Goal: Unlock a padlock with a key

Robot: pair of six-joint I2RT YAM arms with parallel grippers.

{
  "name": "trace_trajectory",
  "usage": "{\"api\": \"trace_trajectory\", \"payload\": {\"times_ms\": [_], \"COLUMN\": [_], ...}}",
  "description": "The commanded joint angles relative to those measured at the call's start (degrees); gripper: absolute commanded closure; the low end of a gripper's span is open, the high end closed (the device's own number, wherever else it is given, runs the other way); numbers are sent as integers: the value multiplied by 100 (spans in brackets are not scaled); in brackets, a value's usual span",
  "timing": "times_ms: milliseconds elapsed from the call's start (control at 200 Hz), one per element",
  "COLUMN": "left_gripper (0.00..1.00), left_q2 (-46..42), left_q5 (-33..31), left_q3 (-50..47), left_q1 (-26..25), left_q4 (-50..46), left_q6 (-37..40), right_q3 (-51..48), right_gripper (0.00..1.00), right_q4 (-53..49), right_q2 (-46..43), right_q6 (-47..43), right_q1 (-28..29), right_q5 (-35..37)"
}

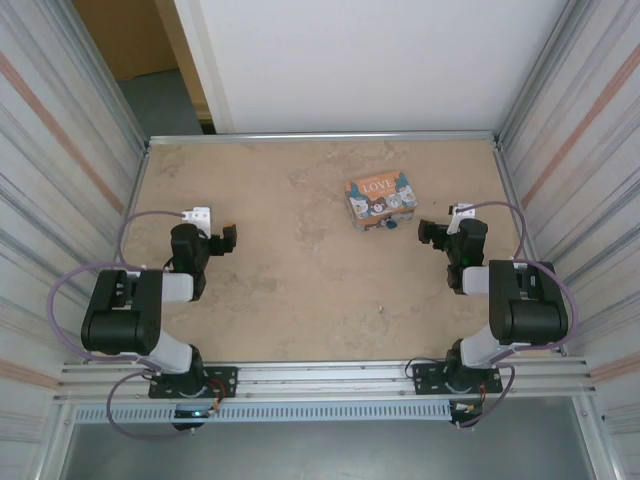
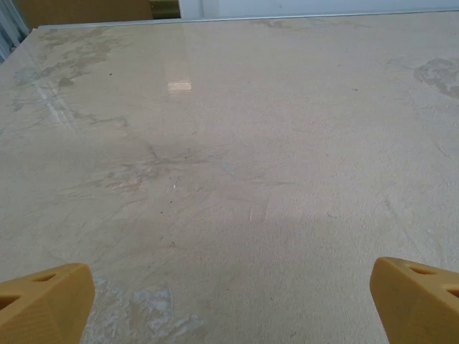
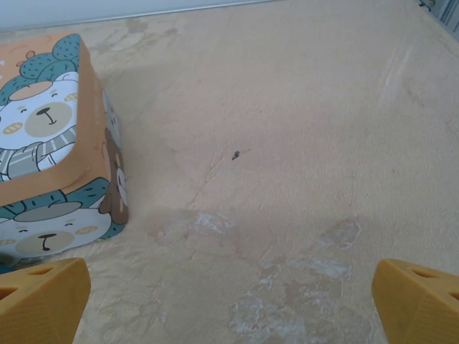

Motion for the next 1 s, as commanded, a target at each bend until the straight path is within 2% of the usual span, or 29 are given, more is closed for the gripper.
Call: {"api": "trace_trajectory", "payload": {"times_ms": [0, 772, 997], "left_gripper": [1, 1, 1], "left_q2": [10, 18, -120], "left_q5": [-112, -111, 250], "left_q3": [107, 116, 19], "left_q1": [-20, -26, -39], "left_q4": [12, -5, 64], "left_q6": [130, 121, 273], "right_q3": [85, 84, 107], "right_gripper": [1, 1, 1], "right_q4": [-57, -68, -203], "right_q2": [20, 21, -80], "right_q6": [74, 83, 75], "right_q1": [35, 20, -40], "right_q5": [126, 108, -109]}}
